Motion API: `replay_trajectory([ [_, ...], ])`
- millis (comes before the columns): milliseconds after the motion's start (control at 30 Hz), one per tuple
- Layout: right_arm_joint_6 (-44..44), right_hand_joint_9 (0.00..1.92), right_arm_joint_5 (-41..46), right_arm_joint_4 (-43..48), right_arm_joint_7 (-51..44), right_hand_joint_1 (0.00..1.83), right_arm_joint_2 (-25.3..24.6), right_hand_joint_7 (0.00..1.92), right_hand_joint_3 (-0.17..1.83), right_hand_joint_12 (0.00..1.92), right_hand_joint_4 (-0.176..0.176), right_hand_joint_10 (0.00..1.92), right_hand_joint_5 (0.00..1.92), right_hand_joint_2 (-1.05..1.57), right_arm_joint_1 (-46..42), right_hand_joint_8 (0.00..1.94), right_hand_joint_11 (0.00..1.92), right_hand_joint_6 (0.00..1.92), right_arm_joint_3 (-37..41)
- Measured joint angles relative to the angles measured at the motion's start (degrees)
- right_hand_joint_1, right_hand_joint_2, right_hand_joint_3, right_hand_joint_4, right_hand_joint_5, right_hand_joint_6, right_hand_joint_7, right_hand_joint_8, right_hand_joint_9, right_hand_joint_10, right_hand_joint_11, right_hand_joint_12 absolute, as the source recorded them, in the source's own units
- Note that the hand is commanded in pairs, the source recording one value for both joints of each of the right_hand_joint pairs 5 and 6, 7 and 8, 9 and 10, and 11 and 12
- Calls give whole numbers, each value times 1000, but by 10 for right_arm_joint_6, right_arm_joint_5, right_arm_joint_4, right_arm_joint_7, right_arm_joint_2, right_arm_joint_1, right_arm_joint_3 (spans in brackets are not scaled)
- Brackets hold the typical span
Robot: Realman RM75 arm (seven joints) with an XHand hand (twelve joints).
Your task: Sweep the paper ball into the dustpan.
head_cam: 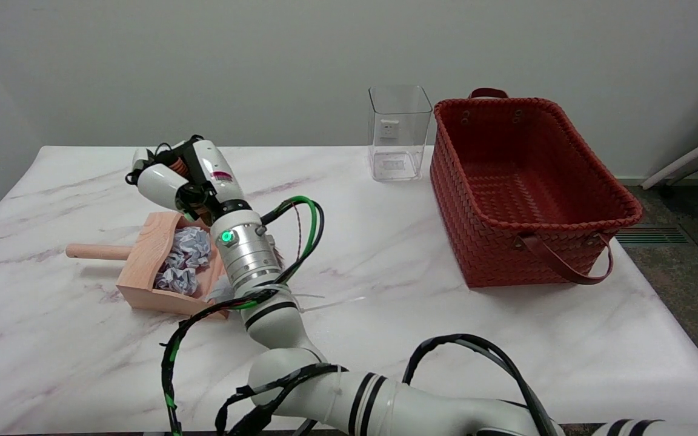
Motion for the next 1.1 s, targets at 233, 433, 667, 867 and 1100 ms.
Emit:
replay_trajectory([
  [233,7,1920,-15,-54,22,772,-18,1920,1380,1920,0,1920,1920,1197,37,1920,1920,1920,0],
  [433,15,1920,-22,-91,35,739,-34,1920,1288,1920,0,1920,1920,1277,69,1920,1920,1920,3],
  [667,29,1920,-25,-117,46,719,-51,1920,1207,1920,0,1920,1920,1325,94,1920,1920,1920,7],
  [867,36,1920,-21,-131,71,726,-61,1920,1156,1920,0,1920,1920,1340,105,1920,1920,1920,10],
  [1100,46,1920,-18,-139,99,770,-63,1920,988,1855,0,1920,1920,1502,113,1920,1855,1920,12],
])
